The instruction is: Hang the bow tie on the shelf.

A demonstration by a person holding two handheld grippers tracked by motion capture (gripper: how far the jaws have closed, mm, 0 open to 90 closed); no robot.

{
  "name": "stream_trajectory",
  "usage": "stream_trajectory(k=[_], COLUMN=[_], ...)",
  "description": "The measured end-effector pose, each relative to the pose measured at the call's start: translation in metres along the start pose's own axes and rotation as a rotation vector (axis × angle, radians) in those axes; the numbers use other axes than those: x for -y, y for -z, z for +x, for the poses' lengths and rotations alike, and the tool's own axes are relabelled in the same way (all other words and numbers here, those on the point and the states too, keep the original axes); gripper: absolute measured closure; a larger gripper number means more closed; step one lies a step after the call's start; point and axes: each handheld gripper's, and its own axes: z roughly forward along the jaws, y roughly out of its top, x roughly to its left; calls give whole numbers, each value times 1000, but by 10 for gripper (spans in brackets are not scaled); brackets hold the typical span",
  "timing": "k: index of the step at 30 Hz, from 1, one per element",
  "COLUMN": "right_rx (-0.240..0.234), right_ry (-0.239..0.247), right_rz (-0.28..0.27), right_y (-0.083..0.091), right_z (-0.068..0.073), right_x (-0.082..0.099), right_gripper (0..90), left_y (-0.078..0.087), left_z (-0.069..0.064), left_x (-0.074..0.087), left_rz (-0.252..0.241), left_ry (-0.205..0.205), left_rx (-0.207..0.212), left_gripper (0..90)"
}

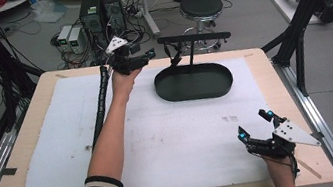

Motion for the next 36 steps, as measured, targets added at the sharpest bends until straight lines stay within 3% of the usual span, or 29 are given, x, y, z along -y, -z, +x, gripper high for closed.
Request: stream_trajectory(k=[1, 8, 14, 19, 23, 27, 32, 36], right_rx=[0, 3, 5, 20, 21, 23, 48, 80], right_ry=[1, -1, -21, -14, -23, -33, -34, -39], right_rz=[-8, -17, -31, -44, -53, -63, -51, -49], right_y=[0, 1, 3, 3, 4, 5, 5, 7], right_z=[-1, 0, 2, 5, 6, 5, 4, 3], right_x=[0, -1, -4, -6, -7, -7, -8, -9], right_gripper=[94, 94, 93, 93, 93, 93, 93, 93], left_y=[4, 52, 117, 174, 224, 268, 301, 319], left_z=[-1, -3, -10, -20, -22, -19, -16, -13], left_x=[-1, -15, -27, -23, -17, -6, 23, 48], left_rz=[-2, -18, -80, -125, -154, -191, -171, -185], left_ry=[-7, -72, -130, -166, -217, -205, -201, -164], left_rx=[-7, -36, -55, -80, -141, -208, -280, -342], left_gripper=[147, 54, 17, 17, 17, 17, 17, 17])
